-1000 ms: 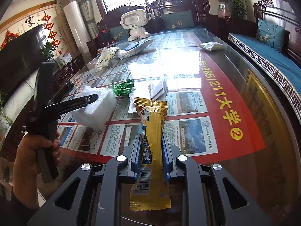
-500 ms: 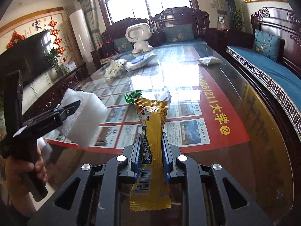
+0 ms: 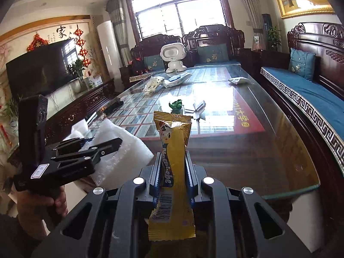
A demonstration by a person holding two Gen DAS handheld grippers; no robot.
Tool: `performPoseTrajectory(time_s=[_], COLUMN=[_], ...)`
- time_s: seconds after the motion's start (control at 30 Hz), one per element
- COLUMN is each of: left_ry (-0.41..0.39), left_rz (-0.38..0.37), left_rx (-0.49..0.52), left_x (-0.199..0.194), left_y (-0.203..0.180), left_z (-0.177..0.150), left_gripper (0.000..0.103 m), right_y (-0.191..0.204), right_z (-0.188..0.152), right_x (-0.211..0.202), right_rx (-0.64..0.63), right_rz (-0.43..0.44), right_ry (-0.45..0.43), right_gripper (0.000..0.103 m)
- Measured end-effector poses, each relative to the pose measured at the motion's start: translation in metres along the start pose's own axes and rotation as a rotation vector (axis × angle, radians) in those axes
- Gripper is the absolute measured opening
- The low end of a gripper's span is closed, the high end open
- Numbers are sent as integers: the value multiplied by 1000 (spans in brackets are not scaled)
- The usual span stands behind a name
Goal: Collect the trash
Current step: 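Carry the foam block and snack stick to the yellow bin and open both tools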
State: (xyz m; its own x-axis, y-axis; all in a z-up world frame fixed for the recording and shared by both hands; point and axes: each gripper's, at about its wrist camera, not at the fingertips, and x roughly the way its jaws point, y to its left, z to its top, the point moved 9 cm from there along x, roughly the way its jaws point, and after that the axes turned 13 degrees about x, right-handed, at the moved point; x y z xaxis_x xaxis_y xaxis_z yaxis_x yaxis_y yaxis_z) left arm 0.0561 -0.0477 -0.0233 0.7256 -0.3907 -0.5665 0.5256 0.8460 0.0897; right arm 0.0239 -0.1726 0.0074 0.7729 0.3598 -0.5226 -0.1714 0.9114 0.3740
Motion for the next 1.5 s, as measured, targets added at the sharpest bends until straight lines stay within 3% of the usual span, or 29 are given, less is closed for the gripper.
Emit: performPoseTrajectory(time_s=[0.3, 0.53, 1.2, 1.27, 1.33, 1.5], left_ry=[143, 201, 201, 201, 202, 209], left_rz=[-89, -114, -117, -119, -122, -135], left_rx=[45, 49, 63, 67, 67, 74], left_x=[-1, -2, -2, -1, 0, 3], left_y=[-64, -82, -94, -96, -98, -103], left_z=[-92, -139, -145, -145, -144, -146], left_gripper=[39, 39, 39, 39, 39, 39], right_y=[-18, -27, -44, -45, -44, -44], right_z=[-100, -160, -192, -192, -191, -187], right_x=[-21, -18, -20, -22, -23, -30], right_rx=[49, 96, 113, 113, 113, 111], right_rz=[-45, -70, -127, -128, -124, -123], right_ry=[121, 197, 238, 240, 241, 218], right_gripper=[20, 20, 24, 30, 45, 46])
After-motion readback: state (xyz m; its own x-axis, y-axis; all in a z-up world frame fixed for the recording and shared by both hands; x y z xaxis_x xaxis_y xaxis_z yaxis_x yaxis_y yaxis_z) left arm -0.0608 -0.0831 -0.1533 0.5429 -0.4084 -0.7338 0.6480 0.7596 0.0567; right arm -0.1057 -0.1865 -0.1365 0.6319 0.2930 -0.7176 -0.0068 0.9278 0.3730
